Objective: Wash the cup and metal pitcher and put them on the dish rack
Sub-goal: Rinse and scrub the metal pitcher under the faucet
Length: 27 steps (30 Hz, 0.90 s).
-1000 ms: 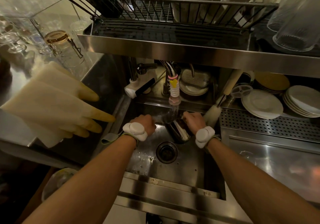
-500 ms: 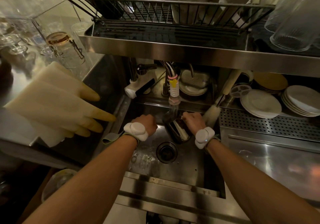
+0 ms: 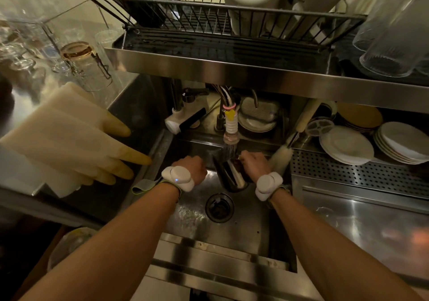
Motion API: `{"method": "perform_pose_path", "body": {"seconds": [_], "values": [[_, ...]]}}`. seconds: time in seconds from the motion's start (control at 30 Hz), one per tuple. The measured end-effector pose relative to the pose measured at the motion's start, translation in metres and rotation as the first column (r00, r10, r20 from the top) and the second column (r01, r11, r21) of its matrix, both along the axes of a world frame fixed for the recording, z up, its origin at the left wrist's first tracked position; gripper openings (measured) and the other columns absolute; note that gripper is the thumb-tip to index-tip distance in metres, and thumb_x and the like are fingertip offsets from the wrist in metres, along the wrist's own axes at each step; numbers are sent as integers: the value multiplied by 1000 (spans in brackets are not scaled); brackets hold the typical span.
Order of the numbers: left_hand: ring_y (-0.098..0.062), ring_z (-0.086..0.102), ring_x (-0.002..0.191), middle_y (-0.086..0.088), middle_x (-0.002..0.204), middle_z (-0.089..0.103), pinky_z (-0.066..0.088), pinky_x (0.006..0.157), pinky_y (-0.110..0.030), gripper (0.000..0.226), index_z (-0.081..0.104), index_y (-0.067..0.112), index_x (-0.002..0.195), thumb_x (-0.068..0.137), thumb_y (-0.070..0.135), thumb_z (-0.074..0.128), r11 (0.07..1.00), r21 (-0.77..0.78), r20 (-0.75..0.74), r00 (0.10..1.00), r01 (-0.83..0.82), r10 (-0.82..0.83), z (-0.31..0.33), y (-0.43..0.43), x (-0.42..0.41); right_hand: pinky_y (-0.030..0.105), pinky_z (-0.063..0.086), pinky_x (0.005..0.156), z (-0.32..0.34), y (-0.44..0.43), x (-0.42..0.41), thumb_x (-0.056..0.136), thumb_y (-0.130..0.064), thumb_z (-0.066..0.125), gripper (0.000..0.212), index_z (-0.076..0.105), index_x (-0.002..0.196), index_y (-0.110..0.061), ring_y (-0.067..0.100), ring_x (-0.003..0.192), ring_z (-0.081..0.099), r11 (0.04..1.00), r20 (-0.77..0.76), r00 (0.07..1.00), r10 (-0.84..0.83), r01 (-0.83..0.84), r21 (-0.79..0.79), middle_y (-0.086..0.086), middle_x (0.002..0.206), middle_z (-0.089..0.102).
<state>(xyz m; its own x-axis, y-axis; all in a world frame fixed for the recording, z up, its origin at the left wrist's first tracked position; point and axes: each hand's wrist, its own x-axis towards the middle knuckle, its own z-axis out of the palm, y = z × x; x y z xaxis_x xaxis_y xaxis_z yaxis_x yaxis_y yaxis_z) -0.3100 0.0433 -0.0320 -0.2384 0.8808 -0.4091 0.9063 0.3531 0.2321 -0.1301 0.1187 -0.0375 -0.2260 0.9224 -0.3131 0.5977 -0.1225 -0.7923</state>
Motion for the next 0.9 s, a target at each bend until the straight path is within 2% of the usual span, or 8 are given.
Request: {"method": "perform_pose_path", "body": {"seconds": [0.07,0.17,0.27,0.37,0.53,0.67,0.8,0.9], "values": [[-37,61,106,-14,121,62,49,83,-38,34,61,18,118,93,37,48,1000,2,1,1000,-1,1,-1,-1,-1,23,35,61,-2,3,3,96,-20,43,40,44,56,-17,20,68,45,1000,1,1000,0,0,-32,14,75,53],[-37,62,104,-15,119,62,49,82,-37,33,64,17,113,92,37,48,1000,-6,-1,1000,-10,10,-1,-2,0,31,31,61,-2,5,-1,93,-19,45,38,48,57,-9,20,62,41,996,-52,997,-59,55,-69,6,60,46],[-37,62,104,-14,119,62,50,83,-38,32,65,17,115,91,34,51,1000,-19,1,1000,-10,10,0,0,-1,31,29,58,-2,3,-7,93,-22,46,36,50,59,-9,18,58,40,995,-72,996,-49,43,-85,8,62,48],[-37,63,104,-15,119,64,50,80,-37,34,64,14,116,92,34,48,1000,-21,19,1000,-14,14,-1,3,-3,28,33,68,-6,9,-1,94,-23,46,37,48,58,-15,21,68,44,998,-16,999,-39,38,-55,10,73,51],[-35,63,102,-13,119,64,52,83,-38,32,65,16,114,91,34,50,1000,-29,24,1000,-6,7,-1,5,-1,32,33,66,-4,9,-7,91,-22,48,33,50,60,-11,22,66,45,990,-118,988,-95,80,-120,8,64,49],[-35,63,102,-13,119,64,52,81,-38,35,63,19,117,91,34,46,1000,-21,32,999,3,-3,2,6,1,30,31,60,-6,15,-5,89,-19,49,32,50,58,-15,19,59,42,980,-159,980,-119,91,-177,3,57,46],[-38,61,106,-16,121,61,50,84,-38,31,63,16,116,92,29,48,1000,-21,-12,1000,-3,3,5,7,8,21,25,42,-18,7,-16,96,-18,44,40,39,57,-18,8,35,31,912,-420,854,-306,138,-385,-6,40,34],[-38,59,110,-16,125,58,49,87,-39,33,59,17,121,92,28,49,1000,-15,-4,1000,-27,26,5,7,8,25,22,45,-27,-2,-12,96,-21,42,41,35,56,-19,7,30,25,825,-491,711,-504,227,-517,-8,34,29]]}}
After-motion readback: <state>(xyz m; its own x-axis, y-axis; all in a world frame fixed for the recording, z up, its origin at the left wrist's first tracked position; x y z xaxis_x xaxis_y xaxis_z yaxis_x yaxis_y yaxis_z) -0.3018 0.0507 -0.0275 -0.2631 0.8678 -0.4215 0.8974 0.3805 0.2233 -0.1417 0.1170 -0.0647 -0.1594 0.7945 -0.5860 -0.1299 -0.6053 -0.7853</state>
